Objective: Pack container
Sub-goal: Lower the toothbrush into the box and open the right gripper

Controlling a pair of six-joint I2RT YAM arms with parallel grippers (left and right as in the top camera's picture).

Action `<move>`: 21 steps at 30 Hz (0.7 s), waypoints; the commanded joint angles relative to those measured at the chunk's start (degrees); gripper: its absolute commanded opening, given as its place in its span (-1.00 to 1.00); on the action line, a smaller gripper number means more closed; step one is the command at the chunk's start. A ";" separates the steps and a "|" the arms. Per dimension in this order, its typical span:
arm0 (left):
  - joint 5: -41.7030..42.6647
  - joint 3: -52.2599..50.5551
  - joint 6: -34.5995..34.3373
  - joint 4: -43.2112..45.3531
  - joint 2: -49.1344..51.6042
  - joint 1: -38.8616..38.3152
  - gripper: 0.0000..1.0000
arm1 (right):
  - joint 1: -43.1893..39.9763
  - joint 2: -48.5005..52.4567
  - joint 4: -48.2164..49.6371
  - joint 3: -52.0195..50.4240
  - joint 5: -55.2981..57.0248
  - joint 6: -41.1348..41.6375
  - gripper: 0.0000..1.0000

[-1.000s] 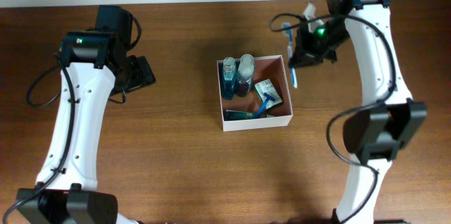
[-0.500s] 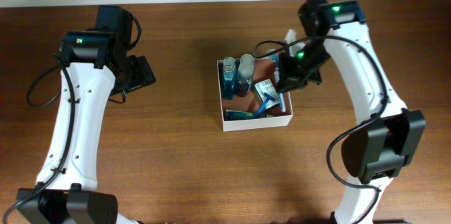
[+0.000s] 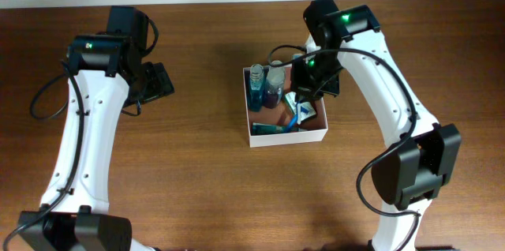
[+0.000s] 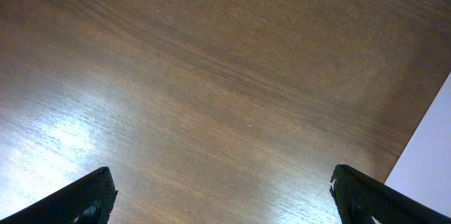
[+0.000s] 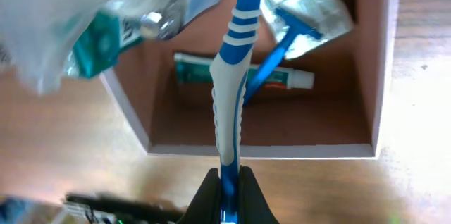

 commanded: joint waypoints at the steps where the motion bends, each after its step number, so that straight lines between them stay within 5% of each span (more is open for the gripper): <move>1: -0.44 -0.24 -0.52 0.11 0.44 0.13 0.99 | 0.31 -0.72 0.90 -0.20 3.19 9.44 -0.92; 9: -0.44 -0.24 -0.52 0.11 0.44 0.13 0.99 | 0.83 -0.70 1.22 -0.20 3.21 18.56 -0.92; 21: -0.44 -0.24 -0.52 0.11 0.44 0.13 0.99 | 4.02 -0.68 4.72 -3.26 3.48 21.33 -0.92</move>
